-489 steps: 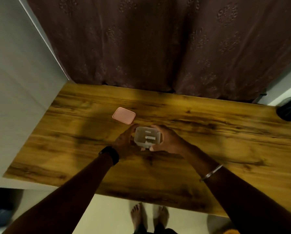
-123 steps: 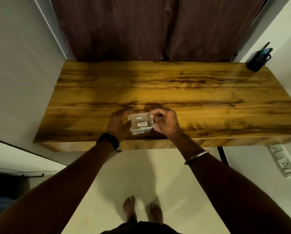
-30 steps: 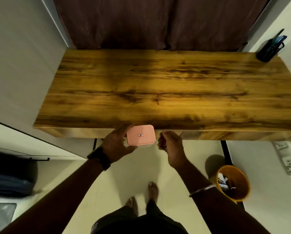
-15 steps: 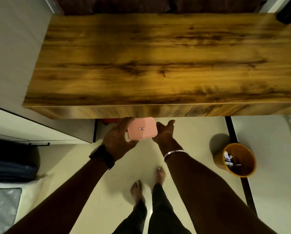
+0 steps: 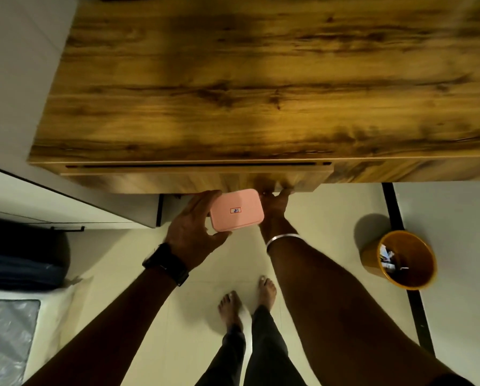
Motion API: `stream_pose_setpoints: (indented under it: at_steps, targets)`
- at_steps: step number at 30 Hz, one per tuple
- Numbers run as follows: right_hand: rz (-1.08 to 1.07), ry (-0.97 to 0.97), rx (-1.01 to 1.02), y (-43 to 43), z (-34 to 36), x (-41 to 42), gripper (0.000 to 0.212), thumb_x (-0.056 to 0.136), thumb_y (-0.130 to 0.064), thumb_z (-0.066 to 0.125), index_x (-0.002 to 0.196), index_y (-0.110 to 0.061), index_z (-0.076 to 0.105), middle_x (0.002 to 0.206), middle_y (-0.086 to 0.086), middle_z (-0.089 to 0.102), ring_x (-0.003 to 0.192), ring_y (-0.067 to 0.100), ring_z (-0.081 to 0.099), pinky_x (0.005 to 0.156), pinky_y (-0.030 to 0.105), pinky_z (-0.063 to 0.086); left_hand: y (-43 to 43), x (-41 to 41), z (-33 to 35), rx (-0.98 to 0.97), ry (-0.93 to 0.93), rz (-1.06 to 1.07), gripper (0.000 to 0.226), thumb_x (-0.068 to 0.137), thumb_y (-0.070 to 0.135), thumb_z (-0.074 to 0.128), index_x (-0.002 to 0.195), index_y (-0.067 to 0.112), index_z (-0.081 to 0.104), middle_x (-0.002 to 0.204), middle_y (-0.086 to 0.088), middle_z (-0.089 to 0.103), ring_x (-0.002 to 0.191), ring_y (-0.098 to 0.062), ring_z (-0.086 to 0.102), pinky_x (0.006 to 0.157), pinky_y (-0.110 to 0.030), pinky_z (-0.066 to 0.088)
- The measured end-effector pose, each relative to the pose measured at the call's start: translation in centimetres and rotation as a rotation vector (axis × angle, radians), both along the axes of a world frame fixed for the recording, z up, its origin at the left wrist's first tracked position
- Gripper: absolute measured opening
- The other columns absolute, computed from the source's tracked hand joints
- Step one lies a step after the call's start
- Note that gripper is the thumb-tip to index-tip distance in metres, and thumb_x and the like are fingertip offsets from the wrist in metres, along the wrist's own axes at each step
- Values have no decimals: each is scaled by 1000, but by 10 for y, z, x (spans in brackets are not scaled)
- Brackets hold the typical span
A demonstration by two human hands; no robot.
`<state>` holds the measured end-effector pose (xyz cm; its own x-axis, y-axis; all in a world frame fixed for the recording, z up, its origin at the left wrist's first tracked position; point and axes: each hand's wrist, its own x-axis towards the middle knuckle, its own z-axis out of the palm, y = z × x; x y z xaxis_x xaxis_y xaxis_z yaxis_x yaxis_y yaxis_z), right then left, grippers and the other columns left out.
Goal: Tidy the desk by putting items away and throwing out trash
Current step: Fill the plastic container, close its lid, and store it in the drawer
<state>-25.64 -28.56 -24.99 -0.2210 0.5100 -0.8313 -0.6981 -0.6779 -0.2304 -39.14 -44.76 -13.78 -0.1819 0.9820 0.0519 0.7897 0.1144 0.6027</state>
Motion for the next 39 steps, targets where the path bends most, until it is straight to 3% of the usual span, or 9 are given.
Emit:
stream_pose_setpoints:
  at_steps: [7,12,18,22,25,28,30,33,39]
  targets:
    - [37,-62,-40,-71,-16,38,90,90,-84,37,145,-16,55,145,15,61,137,40,54,119,60,33,-26,13,3,-70,35,-55,92,70,43,85,148,24,40,143,1,51,108,-14,60,75,-29,61]
    - [72,-106,-90,-118,-21,70,86,90,-83,39,142,-18,58,145,14,60,139,40,52,120,61,30,-72,32,7,-133,23,-127,96,66,47,87,148,23,42,143,1,53,91,-10,63,65,-5,45]
    - [143,-90,-188,-151,-12,91,79,88,-83,44,130,-19,65,122,15,74,131,41,58,116,61,35,-96,48,16,-159,-10,-124,95,67,51,85,148,23,43,143,1,54,89,-7,62,67,1,39]
    - [585,-68,-114,-162,36,113,55,102,-50,50,132,-5,59,118,23,70,124,42,62,104,51,52,-93,58,36,-126,-39,-103,91,67,62,76,145,26,46,133,1,60,73,-6,61,59,-12,52]
    - [1225,-2,211,-166,109,141,32,104,-27,51,120,-3,66,108,22,70,94,31,71,80,36,59,-87,58,51,-43,-73,-114,89,69,61,74,144,19,48,130,0,61,89,-11,64,62,-27,59]
    - [1356,147,571,-141,187,161,25,106,-23,53,110,-6,70,98,18,72,80,25,72,69,30,59,-71,50,67,36,-95,-80,86,69,51,80,140,12,50,133,-2,58,97,-13,64,66,-24,59]
    - [1141,18,715,-117,225,155,21,105,-20,55,104,-5,70,85,14,71,67,21,68,57,27,54,-56,40,73,53,-62,-35,85,67,40,88,139,13,51,135,-5,56,104,-17,64,72,-29,61]
    - [920,-487,949,-72,227,127,14,103,-16,63,109,-7,70,86,8,70,64,13,66,56,26,53,-32,26,74,-48,-67,31,88,67,34,91,142,20,46,137,-5,55,111,-19,60,75,-35,61]
    - [1168,-840,964,-36,165,75,33,94,-12,74,127,-15,69,119,10,73,106,23,73,73,31,65,3,9,48,-242,-62,-26,92,67,29,91,144,19,42,142,-8,50,120,-28,57,90,-43,58]
